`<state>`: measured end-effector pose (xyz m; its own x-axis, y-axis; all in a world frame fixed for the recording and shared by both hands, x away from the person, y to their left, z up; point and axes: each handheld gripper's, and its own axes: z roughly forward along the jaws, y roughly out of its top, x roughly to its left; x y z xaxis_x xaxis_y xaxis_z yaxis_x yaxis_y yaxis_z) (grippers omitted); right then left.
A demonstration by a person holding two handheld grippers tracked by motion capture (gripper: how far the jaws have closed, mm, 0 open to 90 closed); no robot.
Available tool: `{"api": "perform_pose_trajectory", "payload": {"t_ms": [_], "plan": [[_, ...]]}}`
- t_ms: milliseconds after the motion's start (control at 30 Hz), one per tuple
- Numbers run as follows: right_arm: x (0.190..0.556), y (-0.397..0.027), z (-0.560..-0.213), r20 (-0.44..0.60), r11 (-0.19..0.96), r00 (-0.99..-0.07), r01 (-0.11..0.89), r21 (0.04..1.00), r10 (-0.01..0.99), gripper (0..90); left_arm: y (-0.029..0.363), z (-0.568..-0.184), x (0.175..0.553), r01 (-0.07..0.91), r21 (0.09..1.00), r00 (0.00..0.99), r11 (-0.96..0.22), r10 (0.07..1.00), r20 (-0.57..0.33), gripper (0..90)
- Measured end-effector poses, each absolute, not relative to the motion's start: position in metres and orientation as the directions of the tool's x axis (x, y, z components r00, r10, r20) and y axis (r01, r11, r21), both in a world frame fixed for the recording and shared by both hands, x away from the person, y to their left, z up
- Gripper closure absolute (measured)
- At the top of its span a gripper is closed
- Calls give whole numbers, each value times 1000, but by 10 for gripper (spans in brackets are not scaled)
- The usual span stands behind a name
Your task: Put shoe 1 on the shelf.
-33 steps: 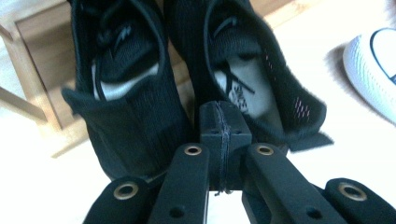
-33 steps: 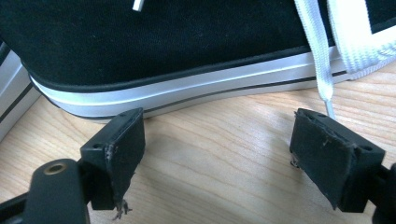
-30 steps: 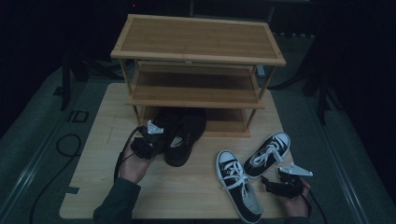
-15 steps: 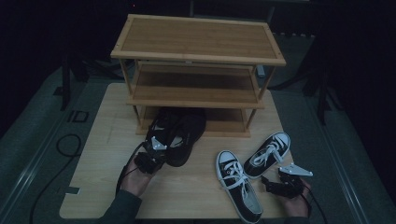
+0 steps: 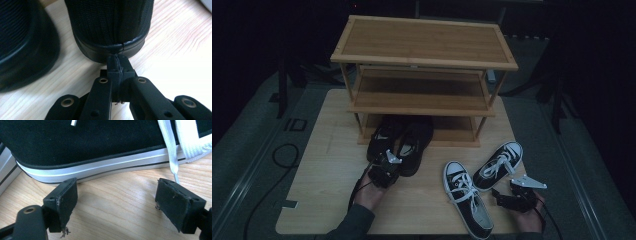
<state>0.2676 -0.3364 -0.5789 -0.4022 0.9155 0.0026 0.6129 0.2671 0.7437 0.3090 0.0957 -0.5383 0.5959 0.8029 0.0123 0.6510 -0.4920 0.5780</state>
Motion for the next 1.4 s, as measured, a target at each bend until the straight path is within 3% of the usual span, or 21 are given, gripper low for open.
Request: {"api": "perform_pose_trajectory", "payload": {"t_ms": [400,667,1400], "plan": [[268,-336,-579,3,267,-402,613,744,915,178,55,-527,331,630,604,602,-489,798,17,900],[268,-336,-579,3,267,-402,613,744,915,178,36,-522,349,620,594,597,-513,800,69,900],[268,-337,-579,3,267,-403,613,744,915,178,32,-521,390,668,580,530,-466,845,68,900]]}}
